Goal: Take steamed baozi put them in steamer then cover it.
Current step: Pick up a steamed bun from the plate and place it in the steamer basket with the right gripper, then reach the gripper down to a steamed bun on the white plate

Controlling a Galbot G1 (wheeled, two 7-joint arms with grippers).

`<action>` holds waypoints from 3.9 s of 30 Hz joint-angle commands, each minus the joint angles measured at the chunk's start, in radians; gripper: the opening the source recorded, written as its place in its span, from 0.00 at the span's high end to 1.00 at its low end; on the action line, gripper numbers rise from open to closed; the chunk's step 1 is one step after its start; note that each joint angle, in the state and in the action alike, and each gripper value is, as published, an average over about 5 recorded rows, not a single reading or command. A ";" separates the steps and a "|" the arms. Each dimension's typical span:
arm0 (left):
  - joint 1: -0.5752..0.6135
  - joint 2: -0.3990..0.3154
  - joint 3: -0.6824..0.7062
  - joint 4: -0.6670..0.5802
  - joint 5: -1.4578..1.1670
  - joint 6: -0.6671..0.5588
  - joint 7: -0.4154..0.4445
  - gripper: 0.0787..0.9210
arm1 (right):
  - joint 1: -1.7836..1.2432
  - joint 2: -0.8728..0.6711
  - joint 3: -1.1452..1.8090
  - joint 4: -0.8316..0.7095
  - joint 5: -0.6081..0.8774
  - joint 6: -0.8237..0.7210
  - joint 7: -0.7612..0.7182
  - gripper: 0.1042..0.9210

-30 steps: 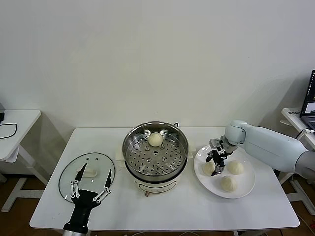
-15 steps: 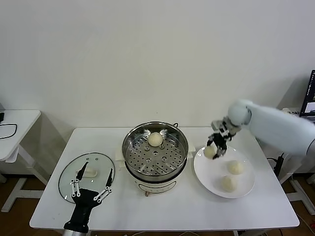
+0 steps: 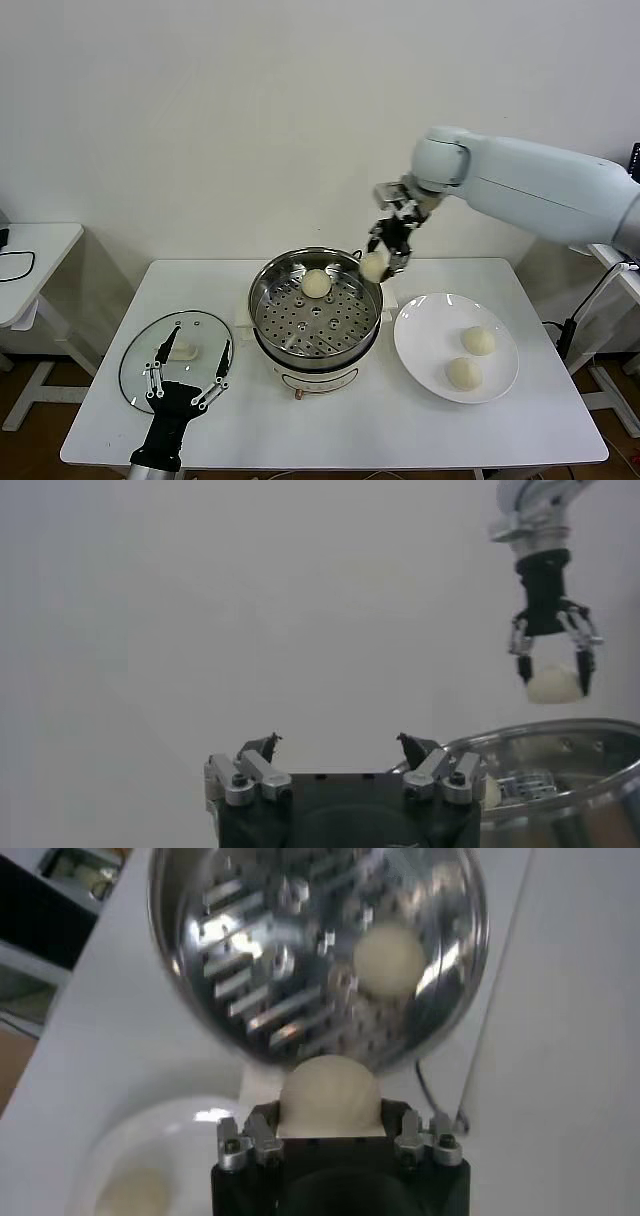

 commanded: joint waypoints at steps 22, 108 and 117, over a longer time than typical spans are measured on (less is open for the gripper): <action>-0.009 -0.005 -0.004 0.014 -0.005 -0.003 -0.009 0.12 | -0.090 0.398 -0.150 -0.077 0.107 -0.148 0.266 0.30; -0.008 -0.013 -0.003 0.046 -0.001 -0.002 -0.017 0.12 | -0.475 -0.471 0.095 0.031 -0.384 0.125 0.077 0.12; -0.007 -0.014 -0.005 0.045 -0.001 -0.001 -0.021 0.12 | -0.497 -0.472 0.113 0.038 -0.397 0.121 0.102 0.13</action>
